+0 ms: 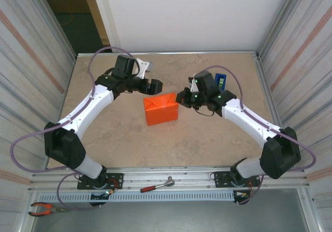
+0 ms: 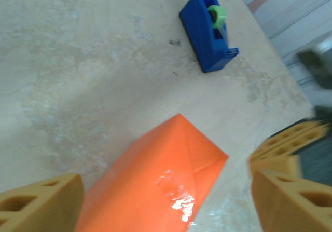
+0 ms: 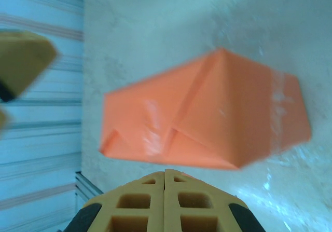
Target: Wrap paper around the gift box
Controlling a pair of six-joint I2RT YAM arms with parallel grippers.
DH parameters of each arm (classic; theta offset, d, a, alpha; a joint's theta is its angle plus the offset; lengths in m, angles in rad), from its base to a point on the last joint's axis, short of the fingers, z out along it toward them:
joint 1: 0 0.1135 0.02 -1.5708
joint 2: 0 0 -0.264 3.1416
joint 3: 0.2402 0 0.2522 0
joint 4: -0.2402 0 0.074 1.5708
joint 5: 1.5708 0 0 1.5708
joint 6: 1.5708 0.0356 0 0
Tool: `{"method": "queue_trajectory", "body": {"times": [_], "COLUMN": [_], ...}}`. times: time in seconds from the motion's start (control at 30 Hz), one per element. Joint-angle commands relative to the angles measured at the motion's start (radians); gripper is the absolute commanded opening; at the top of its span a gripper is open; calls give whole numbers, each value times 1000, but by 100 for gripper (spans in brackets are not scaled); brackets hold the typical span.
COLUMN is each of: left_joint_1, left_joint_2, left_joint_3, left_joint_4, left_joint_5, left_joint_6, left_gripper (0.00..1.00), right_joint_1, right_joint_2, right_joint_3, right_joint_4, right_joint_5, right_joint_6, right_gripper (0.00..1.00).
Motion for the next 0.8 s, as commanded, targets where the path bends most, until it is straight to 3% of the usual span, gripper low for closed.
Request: {"method": "queue_trajectory", "body": {"times": [0.0, 0.27, 0.5, 0.77], "left_joint_1": [31, 124, 129, 129], "left_joint_2": [-61, -173, -336, -451], "left_joint_3": [-52, -236, -454, -600], "left_joint_4": [32, 114, 277, 307], "left_joint_5": [-107, -168, -244, -266], "left_joint_6": [-50, -132, -102, -86], "left_gripper": [99, 99, 99, 99], "right_joint_1": [-13, 27, 40, 30], "right_joint_2": [64, 237, 293, 308], "right_joint_3": [94, 216, 184, 138], "right_joint_4": [-40, 3, 44, 82], "right_joint_5": [-60, -110, -88, -105], "right_joint_6": [-53, -57, -48, -24], "right_gripper": [0, 0, 0, 0]}}
